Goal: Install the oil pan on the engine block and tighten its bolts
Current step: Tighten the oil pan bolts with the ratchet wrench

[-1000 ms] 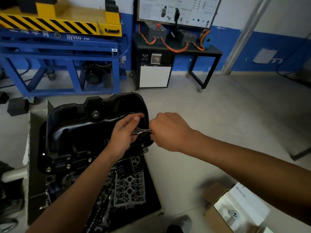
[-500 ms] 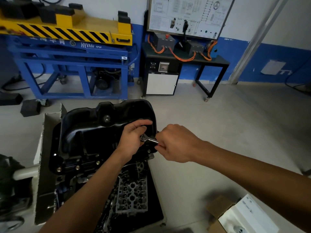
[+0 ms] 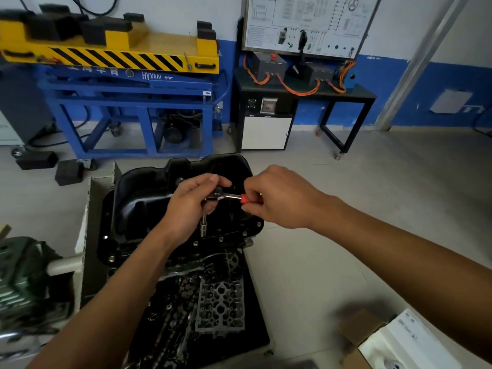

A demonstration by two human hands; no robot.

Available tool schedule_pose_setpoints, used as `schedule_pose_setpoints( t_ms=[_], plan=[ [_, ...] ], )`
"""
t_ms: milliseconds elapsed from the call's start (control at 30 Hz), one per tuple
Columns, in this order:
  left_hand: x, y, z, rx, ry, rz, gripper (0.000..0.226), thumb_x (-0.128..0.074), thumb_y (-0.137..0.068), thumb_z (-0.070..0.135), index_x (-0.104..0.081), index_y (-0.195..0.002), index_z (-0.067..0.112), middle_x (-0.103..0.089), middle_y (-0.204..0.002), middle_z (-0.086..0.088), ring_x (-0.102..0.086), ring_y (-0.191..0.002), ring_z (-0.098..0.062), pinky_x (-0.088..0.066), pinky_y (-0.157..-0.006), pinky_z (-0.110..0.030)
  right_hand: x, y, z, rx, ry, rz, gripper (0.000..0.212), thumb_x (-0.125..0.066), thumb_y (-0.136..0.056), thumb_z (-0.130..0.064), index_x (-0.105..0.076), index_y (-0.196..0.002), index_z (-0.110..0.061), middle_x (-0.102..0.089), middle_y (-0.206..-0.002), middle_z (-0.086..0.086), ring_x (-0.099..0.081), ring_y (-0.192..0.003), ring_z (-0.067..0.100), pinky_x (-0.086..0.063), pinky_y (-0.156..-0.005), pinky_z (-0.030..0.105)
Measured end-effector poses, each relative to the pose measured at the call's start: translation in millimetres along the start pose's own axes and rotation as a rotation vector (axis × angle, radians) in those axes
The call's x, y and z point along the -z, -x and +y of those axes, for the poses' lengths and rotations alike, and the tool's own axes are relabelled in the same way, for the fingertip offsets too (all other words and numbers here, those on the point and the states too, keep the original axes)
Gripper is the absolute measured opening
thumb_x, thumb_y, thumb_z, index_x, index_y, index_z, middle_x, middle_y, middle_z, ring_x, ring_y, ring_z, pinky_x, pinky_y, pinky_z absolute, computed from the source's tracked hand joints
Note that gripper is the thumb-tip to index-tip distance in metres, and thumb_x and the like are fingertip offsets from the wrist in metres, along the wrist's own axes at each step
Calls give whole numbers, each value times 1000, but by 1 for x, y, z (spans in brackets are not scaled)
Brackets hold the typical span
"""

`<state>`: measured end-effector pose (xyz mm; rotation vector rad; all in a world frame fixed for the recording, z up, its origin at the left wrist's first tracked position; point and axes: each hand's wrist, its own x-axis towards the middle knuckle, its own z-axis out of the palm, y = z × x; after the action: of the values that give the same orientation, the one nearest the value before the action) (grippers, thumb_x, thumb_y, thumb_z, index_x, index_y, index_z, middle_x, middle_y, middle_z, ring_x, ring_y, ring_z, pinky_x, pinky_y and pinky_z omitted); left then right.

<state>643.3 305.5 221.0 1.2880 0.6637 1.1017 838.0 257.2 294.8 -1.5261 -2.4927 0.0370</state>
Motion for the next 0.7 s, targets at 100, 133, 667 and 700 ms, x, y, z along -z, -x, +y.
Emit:
schedule_pose_setpoints(
  t_ms=[100, 133, 667, 700],
  plan=[
    [10, 9, -4, -6, -9, 54, 31, -51, -94, 30, -72, -91, 8, -53, -57, 8, -36, -49, -8, -30, -52, -23, -12, -2, -11, 5, -33, 8, 27, -72, -87, -29, -54, -69, -21, -54, -63, -6, -52, -57, 16, -42, -52, 31],
    [12, 12, -6, -5, -2, 72, 30, -52, -93, 29, -73, -89, 9, -55, -59, 8, -37, -49, -7, -31, -51, -22, -16, -3, -14, 6, -33, 5, 28, -72, -88, -30, -54, -68, -20, -55, -63, -5, -52, -58, 16, -42, -52, 32],
    [17, 29, -26, -44, -27, 229, 33, -50, -97, 26, -76, -76, 25, -57, -64, 9, -44, -56, -4, -37, -53, -17, -31, -3, -28, 11, -96, -37, 26, -71, -89, -29, -58, -70, -18, -57, -62, -6, -49, -53, 8, -38, -50, 27],
    [15, 28, -26, -50, -29, 231, 36, -49, -100, 23, -75, -76, 24, -55, -61, 10, -43, -54, -3, -36, -52, -17, -30, -2, -29, 7, -116, -44, 28, -72, -88, -29, -56, -68, -20, -56, -61, -7, -49, -52, 7, -36, -50, 26]
  ],
)
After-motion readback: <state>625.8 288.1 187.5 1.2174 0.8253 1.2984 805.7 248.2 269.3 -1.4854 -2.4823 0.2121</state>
